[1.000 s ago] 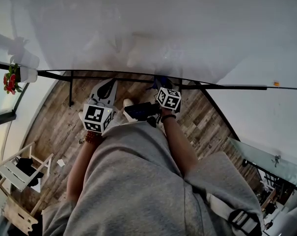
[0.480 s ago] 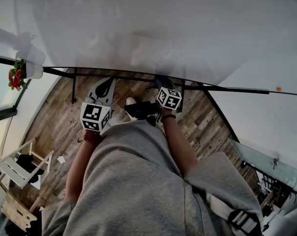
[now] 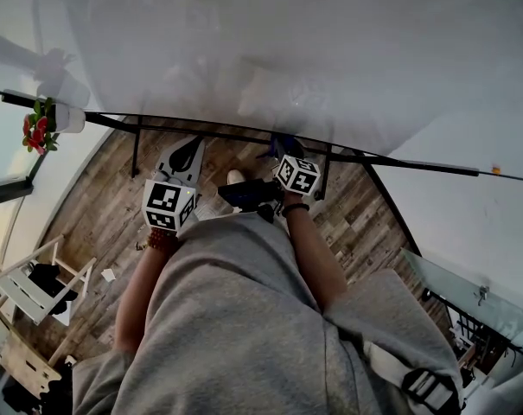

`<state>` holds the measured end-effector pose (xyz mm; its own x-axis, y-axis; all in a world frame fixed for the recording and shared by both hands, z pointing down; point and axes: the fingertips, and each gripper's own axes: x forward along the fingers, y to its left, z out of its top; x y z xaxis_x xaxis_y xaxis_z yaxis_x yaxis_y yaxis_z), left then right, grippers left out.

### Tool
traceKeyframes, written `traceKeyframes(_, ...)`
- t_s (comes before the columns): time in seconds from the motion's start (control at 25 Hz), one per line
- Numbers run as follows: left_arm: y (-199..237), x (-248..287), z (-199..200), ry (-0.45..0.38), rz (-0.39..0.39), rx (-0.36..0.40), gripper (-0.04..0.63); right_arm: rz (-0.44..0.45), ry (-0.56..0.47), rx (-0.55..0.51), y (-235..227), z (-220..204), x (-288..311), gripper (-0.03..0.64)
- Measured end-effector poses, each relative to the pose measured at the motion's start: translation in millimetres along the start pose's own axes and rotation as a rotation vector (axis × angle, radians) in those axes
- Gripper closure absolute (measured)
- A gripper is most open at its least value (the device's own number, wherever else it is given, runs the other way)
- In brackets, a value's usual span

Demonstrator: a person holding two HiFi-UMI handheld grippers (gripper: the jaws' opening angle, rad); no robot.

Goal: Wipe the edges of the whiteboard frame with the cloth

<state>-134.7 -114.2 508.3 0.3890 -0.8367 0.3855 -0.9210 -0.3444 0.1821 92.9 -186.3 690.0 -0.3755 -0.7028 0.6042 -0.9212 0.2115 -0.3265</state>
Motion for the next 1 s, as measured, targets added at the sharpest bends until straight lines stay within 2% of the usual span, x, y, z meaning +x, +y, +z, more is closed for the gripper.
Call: traceKeyframes(1.0,50,-36,-13,0.008,0.075,-0.048,0.584,0.120,0.036,-0.007,73,-12,28,0.474)
